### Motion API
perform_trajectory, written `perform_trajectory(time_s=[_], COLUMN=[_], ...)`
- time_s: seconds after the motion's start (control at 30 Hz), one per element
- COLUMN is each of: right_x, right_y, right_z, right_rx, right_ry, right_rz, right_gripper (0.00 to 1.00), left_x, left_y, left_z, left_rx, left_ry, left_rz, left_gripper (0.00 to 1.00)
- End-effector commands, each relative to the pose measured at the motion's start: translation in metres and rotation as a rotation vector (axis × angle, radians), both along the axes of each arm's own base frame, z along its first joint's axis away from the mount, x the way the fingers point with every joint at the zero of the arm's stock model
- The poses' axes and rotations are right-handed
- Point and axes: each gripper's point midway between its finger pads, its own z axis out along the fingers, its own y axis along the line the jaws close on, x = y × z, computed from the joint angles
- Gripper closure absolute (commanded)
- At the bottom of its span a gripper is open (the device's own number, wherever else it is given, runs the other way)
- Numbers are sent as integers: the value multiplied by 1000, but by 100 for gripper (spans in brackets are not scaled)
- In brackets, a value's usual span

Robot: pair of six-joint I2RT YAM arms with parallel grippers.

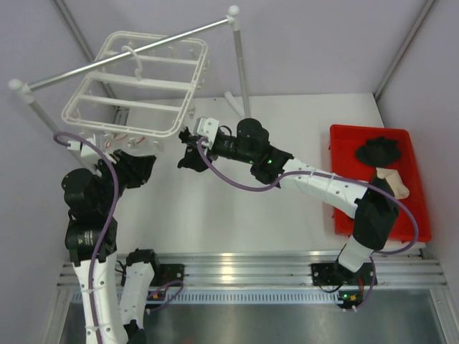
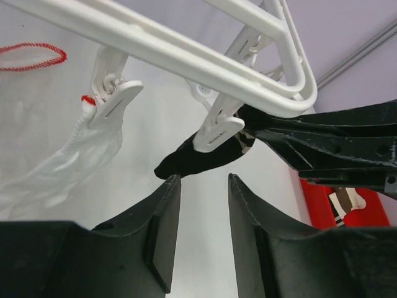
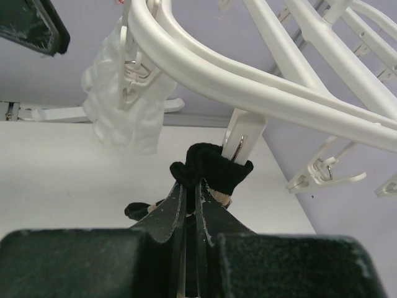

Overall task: Clip the socks to the hanger
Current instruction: Clamp the sock onto the hanger.

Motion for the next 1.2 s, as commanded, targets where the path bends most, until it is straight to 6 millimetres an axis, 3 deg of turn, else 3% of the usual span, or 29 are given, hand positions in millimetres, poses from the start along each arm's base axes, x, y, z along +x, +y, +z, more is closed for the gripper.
perform_trajectory(time_s=[0.0, 0.47, 0.87, 1.17], right_x=[-6, -16, -21, -24], right_y=[-11, -9, -6, -7], right_z=[39, 38, 41, 42], right_rx=[84, 75, 83, 85], right_ry=[-41, -34, -16, -6], right_rz=[15, 67, 96, 105], right_gripper=[100, 100, 100, 100], left_x=[2, 23, 27, 39], left_y=[-4, -6, -8, 7], left_z=[20, 25, 25, 12], left_rx=[15, -56, -83, -44], left_ry=[-121, -226, -232, -183], left_rz=[-30, -45, -54, 20], left_gripper=[58, 59, 49, 55])
